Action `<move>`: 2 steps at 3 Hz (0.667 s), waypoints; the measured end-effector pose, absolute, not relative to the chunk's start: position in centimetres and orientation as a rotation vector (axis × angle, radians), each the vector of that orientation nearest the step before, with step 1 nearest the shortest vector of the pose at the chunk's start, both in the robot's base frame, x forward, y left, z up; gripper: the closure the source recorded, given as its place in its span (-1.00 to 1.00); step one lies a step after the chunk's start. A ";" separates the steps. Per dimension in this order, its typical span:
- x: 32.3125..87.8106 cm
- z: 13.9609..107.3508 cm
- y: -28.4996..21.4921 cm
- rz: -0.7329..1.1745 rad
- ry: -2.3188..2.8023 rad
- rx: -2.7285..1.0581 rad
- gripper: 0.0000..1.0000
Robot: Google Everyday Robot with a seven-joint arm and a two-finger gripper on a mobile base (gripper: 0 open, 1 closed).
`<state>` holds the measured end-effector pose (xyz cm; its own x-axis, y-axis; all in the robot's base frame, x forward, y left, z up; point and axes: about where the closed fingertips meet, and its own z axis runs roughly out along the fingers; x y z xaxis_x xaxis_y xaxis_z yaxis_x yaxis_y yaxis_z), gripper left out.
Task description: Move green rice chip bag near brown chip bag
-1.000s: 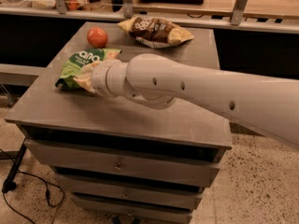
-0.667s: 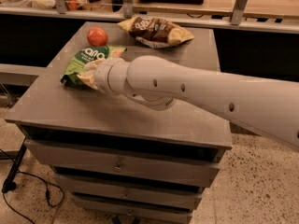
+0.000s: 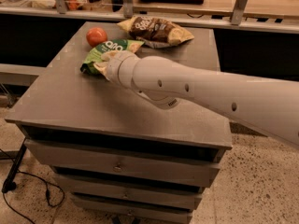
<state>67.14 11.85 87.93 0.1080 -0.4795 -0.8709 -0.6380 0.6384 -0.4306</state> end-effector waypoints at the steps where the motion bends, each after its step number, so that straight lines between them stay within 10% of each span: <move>1: 68.8 88.5 9.0 0.044 1.526 -0.959 1.00; 2: 70.5 88.8 6.0 -0.047 1.529 -0.943 1.00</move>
Offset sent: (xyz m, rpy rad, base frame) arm 0.0573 -0.0974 0.0136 -0.1509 -0.1128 -0.1976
